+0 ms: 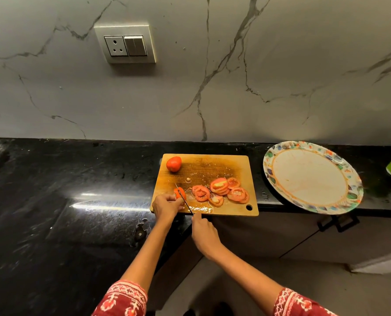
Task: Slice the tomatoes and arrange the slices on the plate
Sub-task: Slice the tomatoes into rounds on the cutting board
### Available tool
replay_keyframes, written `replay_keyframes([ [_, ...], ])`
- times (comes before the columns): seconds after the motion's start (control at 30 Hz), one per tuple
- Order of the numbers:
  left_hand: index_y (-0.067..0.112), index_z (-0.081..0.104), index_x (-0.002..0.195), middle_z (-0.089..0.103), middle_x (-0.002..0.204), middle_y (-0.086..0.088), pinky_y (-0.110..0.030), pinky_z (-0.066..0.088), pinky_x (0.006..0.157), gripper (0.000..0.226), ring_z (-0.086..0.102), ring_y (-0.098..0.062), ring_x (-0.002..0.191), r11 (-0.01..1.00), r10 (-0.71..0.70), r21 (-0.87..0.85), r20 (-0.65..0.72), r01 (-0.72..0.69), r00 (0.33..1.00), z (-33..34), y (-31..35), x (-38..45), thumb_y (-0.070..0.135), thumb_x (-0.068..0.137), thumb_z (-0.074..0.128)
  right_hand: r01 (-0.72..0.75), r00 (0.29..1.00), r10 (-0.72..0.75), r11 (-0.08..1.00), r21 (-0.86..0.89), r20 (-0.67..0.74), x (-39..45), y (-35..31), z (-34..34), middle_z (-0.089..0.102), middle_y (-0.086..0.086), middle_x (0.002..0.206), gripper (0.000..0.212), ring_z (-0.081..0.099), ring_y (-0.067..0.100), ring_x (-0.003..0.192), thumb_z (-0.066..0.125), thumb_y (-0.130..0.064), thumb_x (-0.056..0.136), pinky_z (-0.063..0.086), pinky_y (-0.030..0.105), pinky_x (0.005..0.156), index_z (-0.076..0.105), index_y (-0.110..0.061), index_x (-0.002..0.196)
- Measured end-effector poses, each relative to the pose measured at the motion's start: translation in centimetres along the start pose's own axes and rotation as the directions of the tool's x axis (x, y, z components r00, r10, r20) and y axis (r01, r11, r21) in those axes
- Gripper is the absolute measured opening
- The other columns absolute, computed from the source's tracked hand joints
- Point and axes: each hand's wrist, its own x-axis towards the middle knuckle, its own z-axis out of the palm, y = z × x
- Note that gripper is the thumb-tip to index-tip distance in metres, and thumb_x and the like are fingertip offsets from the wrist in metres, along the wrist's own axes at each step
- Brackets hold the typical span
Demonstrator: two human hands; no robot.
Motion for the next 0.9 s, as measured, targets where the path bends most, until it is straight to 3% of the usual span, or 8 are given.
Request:
replay_keyframes([
  [0.07, 0.01, 0.064, 0.055, 0.062, 0.049, 0.004, -0.017, 0.048, 0.047, 0.019, 0.059, 0.0, 0.04, 1.0, 0.005, 0.021, 0.006, -0.005, 1.0, 0.0, 0.1, 0.0, 0.005, 0.071, 0.074, -0.007, 1.0, 0.007, 0.999, 0.032, -0.001, 0.7, -0.6, -0.4, 0.061, 0.017, 0.114, 0.027, 0.059, 0.035, 0.106, 0.027, -0.013, 0.101, 0.046, 0.041, 0.079, 0.04, -0.004, 0.123],
  [0.2, 0.012, 0.064, 0.055, 0.062, 0.051, 0.001, -0.026, 0.054, 0.056, 0.019, 0.059, -0.001, 0.041, 0.999, 0.01, 0.039, -0.006, -0.01, 1.0, -0.2, 0.5, 0.2, 0.007, 0.071, 0.074, -0.007, 1.0, 0.008, 1.0, 0.009, -0.01, 1.0, -0.6, -0.5, 0.061, 0.015, 0.116, 0.027, 0.059, 0.034, 0.107, 0.027, -0.009, 0.1, 0.046, 0.04, 0.08, 0.039, -0.005, 0.124],
  [0.4, 0.008, 0.065, 0.057, 0.066, 0.059, -0.003, -0.039, 0.058, 0.071, 0.018, 0.068, -0.018, 0.059, 1.0, -0.025, 0.011, 0.045, 0.025, 0.999, -0.3, 0.4, 0.4, 0.007, 0.072, 0.074, -0.007, 1.0, 0.007, 1.0, -0.02, -0.025, 0.5, -0.1, 0.2, 0.062, 0.015, 0.113, 0.028, 0.061, 0.033, 0.104, 0.025, -0.017, 0.103, 0.047, 0.038, 0.077, 0.037, -0.006, 0.126],
  [0.5, 0.015, 0.067, 0.054, 0.069, 0.058, -0.004, -0.034, 0.057, 0.07, 0.023, 0.068, -0.016, 0.058, 1.0, -0.018, 0.023, 0.012, 0.018, 1.0, -0.8, 0.9, 0.6, 0.024, 0.074, 0.075, -0.004, 1.0, 0.004, 1.0, -0.015, -0.027, 0.8, -0.1, 0.1, 0.062, 0.015, 0.113, 0.027, 0.061, 0.033, 0.105, 0.025, -0.015, 0.103, 0.047, 0.038, 0.077, 0.039, -0.005, 0.124],
  [0.63, 0.012, 0.071, 0.062, 0.069, 0.061, -0.003, -0.034, 0.059, 0.066, 0.013, 0.066, -0.009, 0.05, 0.999, 0.011, 0.034, -0.019, -0.01, 1.0, -1.2, 1.7, 1.2, 0.014, 0.075, 0.072, -0.005, 1.0, 0.005, 1.0, -0.011, -0.027, 0.6, 0.1, 0.2, 0.063, 0.015, 0.111, 0.028, 0.062, 0.033, 0.102, 0.025, -0.013, 0.102, 0.046, 0.038, 0.074, 0.037, -0.005, 0.126],
  [0.8, 0.018, 0.068, 0.054, 0.067, 0.055, -0.002, -0.03, 0.056, 0.065, 0.024, 0.067, -0.014, 0.054, 0.995, 0.046, 0.085, -0.013, -0.045, 0.999, -1.3, 2.2, 1.2, 0.028, 0.075, 0.074, -0.012, 1.0, 0.012, 0.999, -0.05, -0.016, 0.9, -0.3, -0.2, 0.062, 0.015, 0.114, 0.029, 0.061, 0.033, 0.105, 0.027, -0.005, 0.099, 0.047, 0.038, 0.077, 0.039, -0.003, 0.125],
  [0.9, 0.019, 0.066, 0.049, 0.064, 0.049, 0.003, -0.031, 0.057, 0.065, 0.026, 0.067, -0.017, 0.054, 0.996, 0.017, 0.089, -0.01, -0.016, 1.0, -1.5, 2.2, 1.7, 0.019, 0.074, 0.074, -0.01, 1.0, 0.009, 0.999, -0.034, -0.025, 0.7, -0.1, -0.2, 0.063, 0.015, 0.113, 0.027, 0.061, 0.033, 0.103, 0.026, -0.008, 0.101, 0.047, 0.038, 0.076, 0.039, -0.005, 0.124],
])
